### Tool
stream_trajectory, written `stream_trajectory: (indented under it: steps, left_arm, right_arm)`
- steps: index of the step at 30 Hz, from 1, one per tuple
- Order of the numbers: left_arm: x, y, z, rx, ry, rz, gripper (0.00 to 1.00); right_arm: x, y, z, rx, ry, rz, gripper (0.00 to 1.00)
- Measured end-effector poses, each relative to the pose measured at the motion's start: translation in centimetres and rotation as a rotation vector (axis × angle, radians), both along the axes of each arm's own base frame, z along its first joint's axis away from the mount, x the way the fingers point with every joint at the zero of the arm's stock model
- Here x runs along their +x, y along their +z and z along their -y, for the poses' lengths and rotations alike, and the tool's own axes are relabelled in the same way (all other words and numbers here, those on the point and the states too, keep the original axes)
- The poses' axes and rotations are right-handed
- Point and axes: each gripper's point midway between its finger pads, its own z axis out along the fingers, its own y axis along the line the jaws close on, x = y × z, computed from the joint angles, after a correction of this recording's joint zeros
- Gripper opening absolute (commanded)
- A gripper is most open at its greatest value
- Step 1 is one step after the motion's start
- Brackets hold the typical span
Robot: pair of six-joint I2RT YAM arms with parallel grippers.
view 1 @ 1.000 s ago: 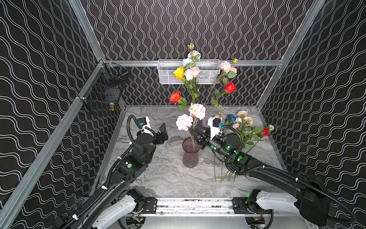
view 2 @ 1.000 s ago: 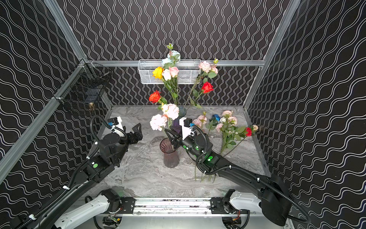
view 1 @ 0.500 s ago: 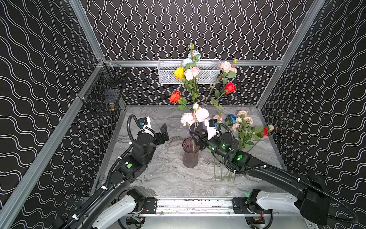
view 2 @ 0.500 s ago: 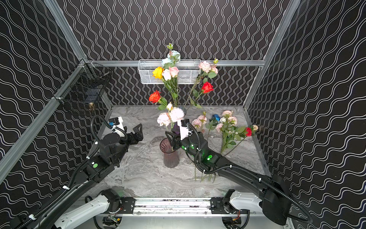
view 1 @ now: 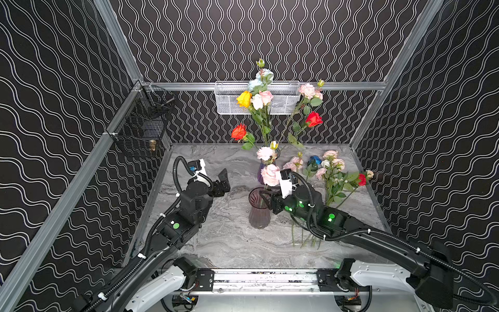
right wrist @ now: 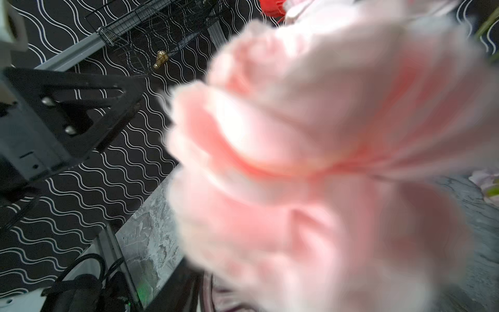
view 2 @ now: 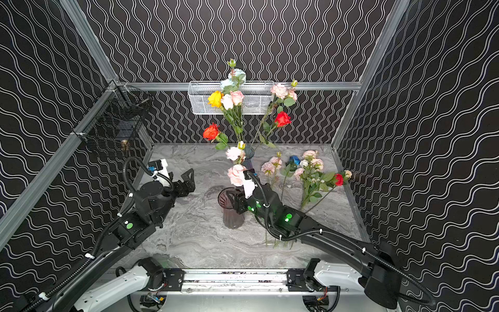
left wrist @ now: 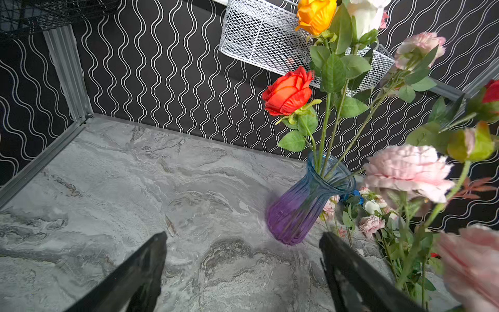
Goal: Arrange flowers in a vase
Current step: Place the flower in the vase, then pick up the flower from the center of the table.
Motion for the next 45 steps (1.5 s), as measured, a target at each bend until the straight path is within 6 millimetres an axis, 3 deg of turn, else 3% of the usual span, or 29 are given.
stream_trajectory:
  steps: [6,9,15,18,22,24,28,31,35,40,45]
  left_arm:
    - [-0.1,0.2,0.0,-0.005,-0.005,0.004,0.92]
    - [-0.4,0.6,0.0,-0.021,-0.015,0.017,0.92]
    - [-0.7,0.6,1.3,-0.065,-0.089,0.01,0.9]
    - [-0.9,0.6,2.2,-0.096,-0.136,0.002,0.89]
    - [-1.2,0.6,4.1,-0.145,-0.234,-0.009,0.89]
    - [-1.4,0.5,5.0,-0.168,-0.279,-0.022,0.89]
    - [-1.8,1.0,5.4,-0.178,-0.312,-0.021,0.9]
    - [-2.0,2.0,4.2,-0.185,-0.265,0.012,0.91]
    - [-1.8,1.8,2.1,-0.177,-0.16,0.029,0.92]
    - [-1.3,0.6,1.1,-0.149,-0.091,0.006,0.92]
    - [-0.8,0.3,1.0,-0.122,-0.063,-0.024,0.92]
  right_arm:
    - [-1.2,1.9,0.8,-0.008,0.018,0.02,0.47]
    - [-1.7,2.6,2.2,-0.012,-0.003,0.027,0.47]
    - [-1.2,3.9,7.3,-0.038,-0.189,0.063,0.48]
    - [0.7,3.5,11.3,-0.062,-0.356,0.061,0.49]
    - [4.9,-1.0,18.1,-0.109,-0.581,-0.035,0.5]
    - [6.6,-3.5,19.8,-0.126,-0.628,-0.112,0.52]
    - [9.2,-9.3,19.0,-0.173,-0.573,-0.284,0.53]
    - [11.3,-12.9,18.6,-0.206,-0.564,-0.375,0.51]
    - [14.5,-17.0,19.5,-0.23,-0.59,-0.478,0.49]
    - [18.6,-19.5,18.3,-0.215,-0.55,-0.556,0.5]
    - [19.1,-21.8,17.6,-0.212,-0.502,-0.624,0.51]
